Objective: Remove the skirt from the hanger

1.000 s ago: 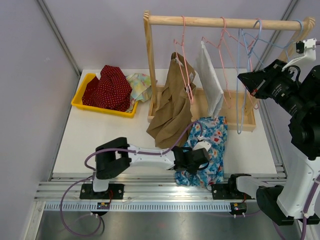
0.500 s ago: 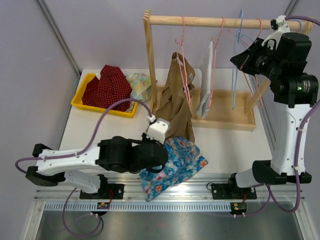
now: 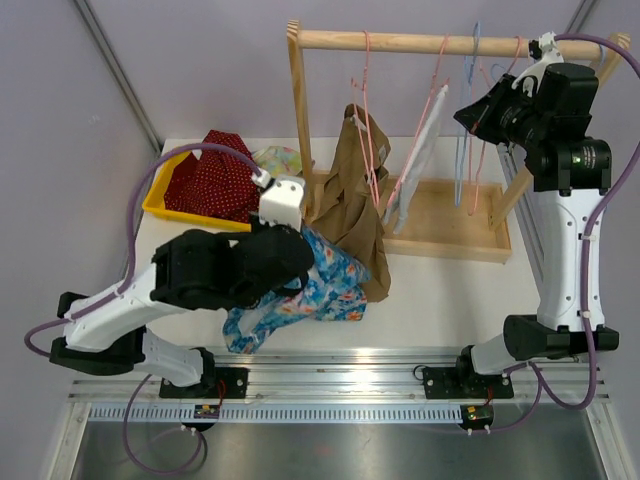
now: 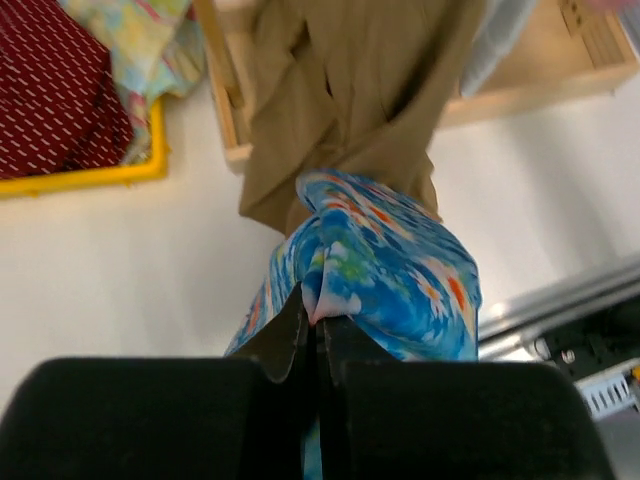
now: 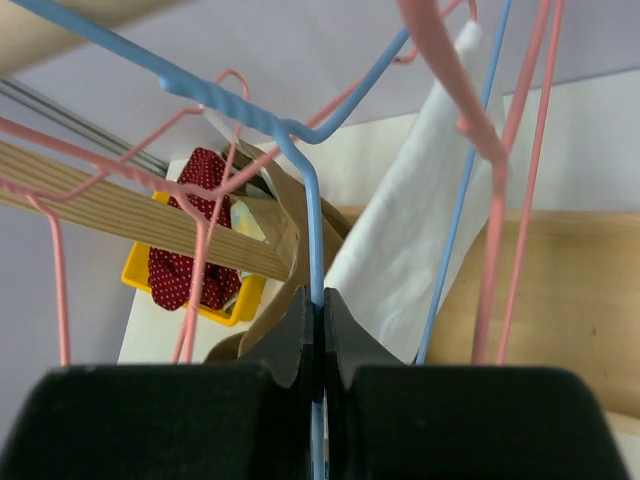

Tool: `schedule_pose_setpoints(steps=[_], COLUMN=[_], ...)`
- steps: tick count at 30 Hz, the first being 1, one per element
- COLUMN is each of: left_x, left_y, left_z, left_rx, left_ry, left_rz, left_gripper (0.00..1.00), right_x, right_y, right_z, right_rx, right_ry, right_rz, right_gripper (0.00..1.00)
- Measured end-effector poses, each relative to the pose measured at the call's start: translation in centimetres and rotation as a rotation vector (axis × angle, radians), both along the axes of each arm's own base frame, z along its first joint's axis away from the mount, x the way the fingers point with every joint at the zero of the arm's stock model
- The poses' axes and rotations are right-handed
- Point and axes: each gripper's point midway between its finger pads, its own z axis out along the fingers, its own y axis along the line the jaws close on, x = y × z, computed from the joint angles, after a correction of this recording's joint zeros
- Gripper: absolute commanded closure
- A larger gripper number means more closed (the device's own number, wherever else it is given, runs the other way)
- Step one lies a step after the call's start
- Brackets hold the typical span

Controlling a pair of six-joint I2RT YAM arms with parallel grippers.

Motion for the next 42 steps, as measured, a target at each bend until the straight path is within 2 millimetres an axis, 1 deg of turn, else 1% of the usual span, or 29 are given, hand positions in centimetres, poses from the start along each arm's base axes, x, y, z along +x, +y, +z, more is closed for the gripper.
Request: schedule_pose_setpoints(steps=[2, 3, 5, 7, 8, 9, 10, 11, 12, 13, 17, 18, 19, 23, 25, 26, 27, 28, 29, 30, 31, 32, 33, 36, 37, 38, 40, 42], left_x=[1.7, 2.5, 3.9, 5.1, 5.8, 6.4, 7.2, 7.9, 8.6, 9.4, 13.3, 14.6, 15.6, 21.2, 24.3, 25.6, 27.3, 28.8, 30.3, 31.3, 32.3, 32.9, 33.3, 33.7, 33.5, 33.3, 33.0, 32.6], left_y=[1.1, 1.9, 3.7, 5.2, 6.1, 6.8, 7.6, 8.4, 9.1, 9.6, 12.7, 13.8, 14.5, 17.9, 19.2, 19.5, 19.9, 20.4, 20.7, 21.1, 21.4, 21.5, 21.8, 22.0, 21.8, 21.6, 21.2, 20.8], left_z=[1.9, 3.3, 4.7, 6.1, 6.8, 7.5, 8.1, 8.7, 9.4, 10.0, 11.9, 12.2, 12.4, 13.0, 12.8, 12.8, 12.2, 11.5, 10.4, 9.2, 7.6, 5.7, 3.5, -2.3, -3.9, -5.0, -5.7, -5.0], left_rx=[-0.006, -0.013, -0.008, 0.004, 0.013, 0.021, 0.032, 0.045, 0.052, 0.061, 0.091, 0.098, 0.1, 0.121, 0.14, 0.142, 0.152, 0.161, 0.168, 0.176, 0.187, 0.193, 0.21, 0.233, 0.239, 0.244, 0.229, 0.196], left_ry=[-0.034, -0.059, -0.09, -0.123, -0.143, -0.162, -0.18, -0.199, -0.219, -0.239, -0.303, -0.313, -0.32, -0.357, -0.37, -0.377, -0.372, -0.365, -0.348, -0.326, -0.295, -0.256, -0.209, -0.081, -0.039, -0.004, 0.025, 0.019], left_rz=[0.041, 0.056, 0.102, 0.129, 0.151, 0.17, 0.193, 0.216, 0.239, 0.261, 0.39, 0.434, 0.463, 0.609, 0.673, 0.693, 0.714, 0.736, 0.748, 0.761, 0.767, 0.768, 0.768, 0.751, 0.739, 0.73, 0.722, 0.711], left_gripper=[1.0, 1.0, 1.0, 1.0, 1.0, 1.0, 1.0, 1.0, 1.0, 1.0, 1.0, 1.0, 1.0, 1.0, 1.0, 0.97, 0.92, 0.84, 0.71, 0.32, 0.18, 0.07, 0.01, 0.01, 0.01, 0.01, 0.01, 0.01], right_x=[-0.2, -0.4, -0.7, -1.0, -1.3, -1.7, -2.1, -2.7, -3.2, -3.7, -6.0, -6.6, -7.3, -8.8, -9.1, -9.2, -9.2, -9.2, -9.2, -9.3, -9.4, -9.6, -9.8, -10.2, -10.3, -10.4, -10.5, -10.6], right_y=[-0.2, -0.2, -0.4, -0.4, -0.5, -0.5, -0.6, -0.6, -0.7, -0.8, -1.1, -1.2, -1.2, -1.1, -1.0, -1.0, -0.9, -0.9, -0.9, -0.8, -0.8, -0.8, -0.8, -0.6, -0.5, -0.3, 0.0, 0.4], right_z=[-1.1, -1.6, -2.4, -2.4, -2.4, -2.2, -2.1, -2.0, -1.7, -1.4, -0.5, -0.5, -0.7, -1.4, -2.0, -2.3, -2.5, -2.6, -2.7, -2.9, -3.1, -3.2, -3.2, -2.8, -2.7, -2.5, -2.2, -1.6], right_rx=[0.0, 0.0, -0.001, -0.002, -0.002, -0.002, 0.001, -0.001, -0.006, -0.007, -0.012, -0.011, -0.008, 0.009, 0.019, 0.022, 0.024, 0.025, 0.026, 0.026, 0.027, 0.03, 0.031, 0.04, 0.043, 0.048, 0.054, 0.062], right_ry=[0.027, 0.04, 0.059, 0.054, 0.053, 0.046, 0.044, 0.038, 0.028, 0.016, -0.029, -0.034, -0.039, -0.043, -0.034, -0.029, -0.024, -0.021, -0.021, -0.019, -0.018, -0.018, -0.018, -0.031, -0.037, -0.04, -0.05, -0.063], right_rz=[-0.004, -0.006, -0.011, -0.012, -0.013, -0.018, -0.023, -0.025, -0.028, -0.03, -0.049, -0.052, -0.052, -0.051, -0.051, -0.051, -0.05, -0.048, -0.046, -0.046, -0.046, -0.046, -0.044, -0.032, -0.027, -0.019, -0.002, 0.022], right_gripper=[1.0, 1.0, 0.99, 0.84, 0.71, 0.45, 0.28, 0.17, 0.1, 0.01, 0.01, 0.01, 0.01, 0.0, 0.0, 0.01, 0.01, 0.01, 0.01, 0.0, 0.01, 0.0, 0.01, 0.01, 0.01, 0.01, 0.01, 0.0])
